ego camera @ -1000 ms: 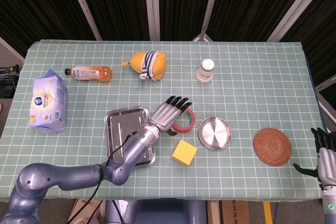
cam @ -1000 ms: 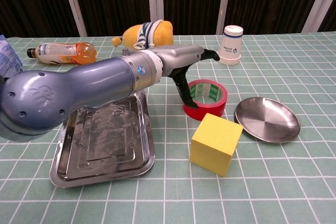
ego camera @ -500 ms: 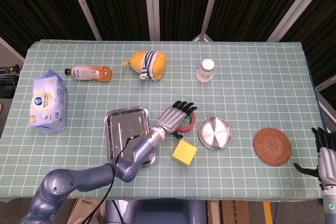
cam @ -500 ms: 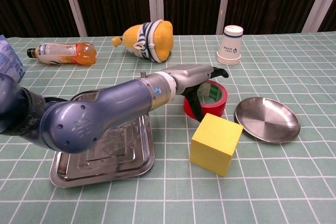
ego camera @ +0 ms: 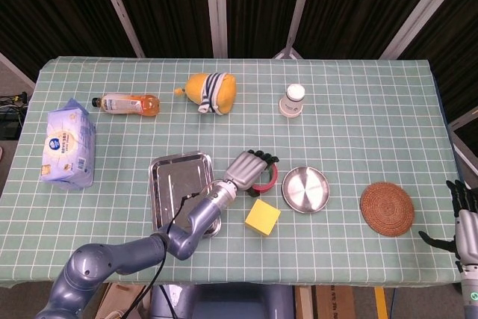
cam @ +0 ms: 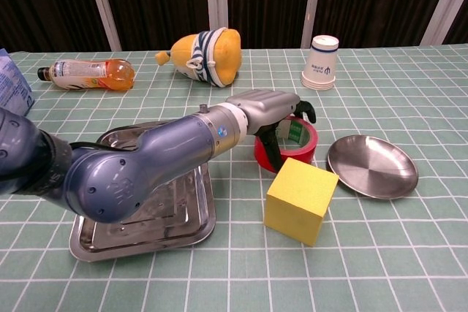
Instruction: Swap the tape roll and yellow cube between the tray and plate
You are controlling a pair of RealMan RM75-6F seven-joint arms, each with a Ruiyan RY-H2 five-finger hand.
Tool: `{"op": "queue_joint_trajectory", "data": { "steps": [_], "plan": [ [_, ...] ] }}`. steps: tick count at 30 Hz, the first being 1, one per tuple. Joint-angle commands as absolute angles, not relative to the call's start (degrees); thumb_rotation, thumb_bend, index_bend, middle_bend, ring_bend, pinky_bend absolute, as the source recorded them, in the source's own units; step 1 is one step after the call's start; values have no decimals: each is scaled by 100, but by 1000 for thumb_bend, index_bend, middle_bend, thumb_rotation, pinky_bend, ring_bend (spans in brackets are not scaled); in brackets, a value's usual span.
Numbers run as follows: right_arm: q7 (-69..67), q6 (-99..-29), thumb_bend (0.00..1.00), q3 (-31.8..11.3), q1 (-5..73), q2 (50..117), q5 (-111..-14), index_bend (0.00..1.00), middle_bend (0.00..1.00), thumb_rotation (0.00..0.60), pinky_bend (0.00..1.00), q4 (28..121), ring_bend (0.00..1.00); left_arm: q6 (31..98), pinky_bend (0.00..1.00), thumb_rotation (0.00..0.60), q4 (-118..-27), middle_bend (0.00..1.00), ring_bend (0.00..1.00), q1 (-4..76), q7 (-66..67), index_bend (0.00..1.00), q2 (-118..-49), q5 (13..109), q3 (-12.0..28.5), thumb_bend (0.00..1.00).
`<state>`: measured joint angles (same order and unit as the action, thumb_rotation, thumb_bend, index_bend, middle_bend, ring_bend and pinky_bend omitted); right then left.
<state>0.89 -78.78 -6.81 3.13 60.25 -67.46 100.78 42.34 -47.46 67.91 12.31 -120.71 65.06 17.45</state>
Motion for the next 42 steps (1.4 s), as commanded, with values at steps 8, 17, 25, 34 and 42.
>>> {"op": "queue_joint_trajectory", "data": {
  "steps": [8,17,25,34,42],
  "plan": [
    [-82,-7897,0,-716,259,5965,-6755,35,0,600,0,10096,57,5306,452,600,-6313,369,319,6269,1236,290,-10915,7093,1721,385],
    [-76,-7925,0,-665,212,5888,-6871,35,0,600,0,10217,58,6289,403,600,-8809,347,289,4459,1325,287,-8597,7412,319,380],
    [118,-7989,0,-644,203,5945,-6901,35,0,600,0,10307,58,6100,362,600,-8535,324,271,4109,513,274,-8241,7797,-87,374],
    [141,-7978,0,-661,205,5967,-6869,35,0,600,0,10275,57,6051,331,600,-7912,277,220,4140,-68,256,-8633,8291,-46,338],
    [82,-7992,0,-674,180,5921,-6872,35,0,600,0,10299,57,5551,86,600,-7953,29,0,4210,123,186,-8645,8181,-109,104]
  ]
}}
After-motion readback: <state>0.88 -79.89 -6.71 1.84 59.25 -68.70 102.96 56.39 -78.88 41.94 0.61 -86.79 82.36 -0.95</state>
